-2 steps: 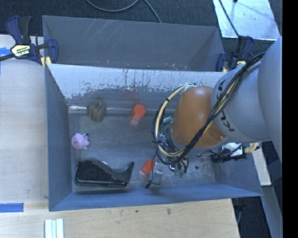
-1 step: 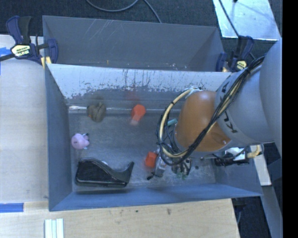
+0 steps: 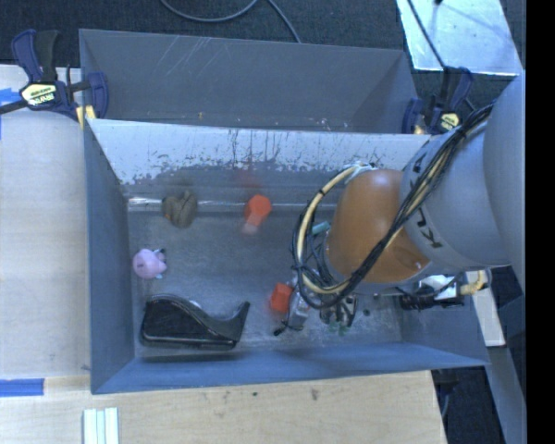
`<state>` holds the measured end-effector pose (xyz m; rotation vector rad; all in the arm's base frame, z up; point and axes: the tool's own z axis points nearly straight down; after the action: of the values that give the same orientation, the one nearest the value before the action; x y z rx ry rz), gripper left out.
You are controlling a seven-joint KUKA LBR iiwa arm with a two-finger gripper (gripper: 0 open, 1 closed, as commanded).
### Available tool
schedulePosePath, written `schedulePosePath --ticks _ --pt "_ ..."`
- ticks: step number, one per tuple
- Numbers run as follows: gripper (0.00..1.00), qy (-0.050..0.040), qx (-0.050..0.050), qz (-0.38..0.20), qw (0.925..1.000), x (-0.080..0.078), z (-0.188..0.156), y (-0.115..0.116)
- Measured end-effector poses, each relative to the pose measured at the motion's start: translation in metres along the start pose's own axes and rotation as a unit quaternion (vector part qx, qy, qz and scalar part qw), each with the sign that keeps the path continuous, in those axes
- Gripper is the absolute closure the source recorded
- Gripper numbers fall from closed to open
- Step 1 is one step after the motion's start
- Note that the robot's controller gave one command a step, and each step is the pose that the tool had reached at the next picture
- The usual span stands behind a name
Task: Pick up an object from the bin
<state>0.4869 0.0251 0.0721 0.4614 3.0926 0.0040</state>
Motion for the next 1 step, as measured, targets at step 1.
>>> schedulePosePath --ticks 1 --pt "1.0 0.0032 0.001 0.0 1.0 0.0017 -0.0039 -0.0006"
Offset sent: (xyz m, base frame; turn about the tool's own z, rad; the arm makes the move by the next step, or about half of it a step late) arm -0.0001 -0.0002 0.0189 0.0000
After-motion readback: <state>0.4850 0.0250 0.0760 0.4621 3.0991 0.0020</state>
